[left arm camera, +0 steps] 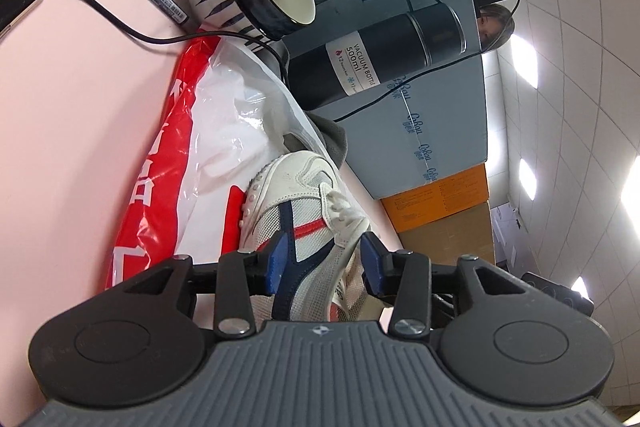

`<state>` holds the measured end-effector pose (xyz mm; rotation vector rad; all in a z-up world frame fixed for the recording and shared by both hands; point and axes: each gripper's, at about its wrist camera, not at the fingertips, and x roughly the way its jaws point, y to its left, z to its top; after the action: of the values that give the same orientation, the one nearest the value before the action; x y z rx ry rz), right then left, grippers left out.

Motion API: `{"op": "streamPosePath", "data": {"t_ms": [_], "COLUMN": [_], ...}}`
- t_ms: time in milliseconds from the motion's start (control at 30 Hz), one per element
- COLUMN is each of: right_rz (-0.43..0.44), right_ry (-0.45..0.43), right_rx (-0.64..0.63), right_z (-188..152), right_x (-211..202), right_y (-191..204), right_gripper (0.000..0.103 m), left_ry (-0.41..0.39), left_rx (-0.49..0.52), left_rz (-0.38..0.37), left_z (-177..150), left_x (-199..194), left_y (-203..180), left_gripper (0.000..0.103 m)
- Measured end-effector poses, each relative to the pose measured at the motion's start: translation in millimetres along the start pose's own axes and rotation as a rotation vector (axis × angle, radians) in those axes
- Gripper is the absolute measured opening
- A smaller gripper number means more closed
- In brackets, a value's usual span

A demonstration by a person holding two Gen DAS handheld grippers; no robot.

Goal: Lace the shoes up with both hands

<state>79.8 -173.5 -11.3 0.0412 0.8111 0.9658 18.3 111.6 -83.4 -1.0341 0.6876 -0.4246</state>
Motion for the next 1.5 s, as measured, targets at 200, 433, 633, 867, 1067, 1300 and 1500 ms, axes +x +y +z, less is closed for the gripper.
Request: {"op": "streamPosePath", "data": {"t_ms": [200,433,633,867,1067,1300,1500], "right_rz": [-0.013,-0.037,-0.033,-0.035,-0.016,-0.005,-0.005], "right_ry": [0.01,0.036,0.043,0.037,0.039,0.053,0.049], "right_rx": [-0.003,-0.086,-0.099,-0.089,-0.107,-0.126,-0.127], "right_z": [2,3,3,5,7,6,7], "right_x": [3,6,8,9,9,9,8], "right_y": [2,12,13,14,18,21,19], "right_gripper": [0.002,0.002,0.002,0.002,0.003,0.003,0.003], "left_ry": [0.001,0.002,0.003,0.003,0.003,0.004,0.007], "left_rx": [0.0,0.001,-0.001,-0.002,-0.004,-0.003,-0.002], "left_rz": [0.002,0.004,0.005,0.006,0.008,0.006,0.001], "left_z": [0,1,0,0,0,0,0], "left_x": [1,0,1,0,0,0,-1], "left_y": [0,0,0,1,2,2,1], "left_gripper": [0.04,0.041,0.043,0.044,0.046,0.046,0.045]}}
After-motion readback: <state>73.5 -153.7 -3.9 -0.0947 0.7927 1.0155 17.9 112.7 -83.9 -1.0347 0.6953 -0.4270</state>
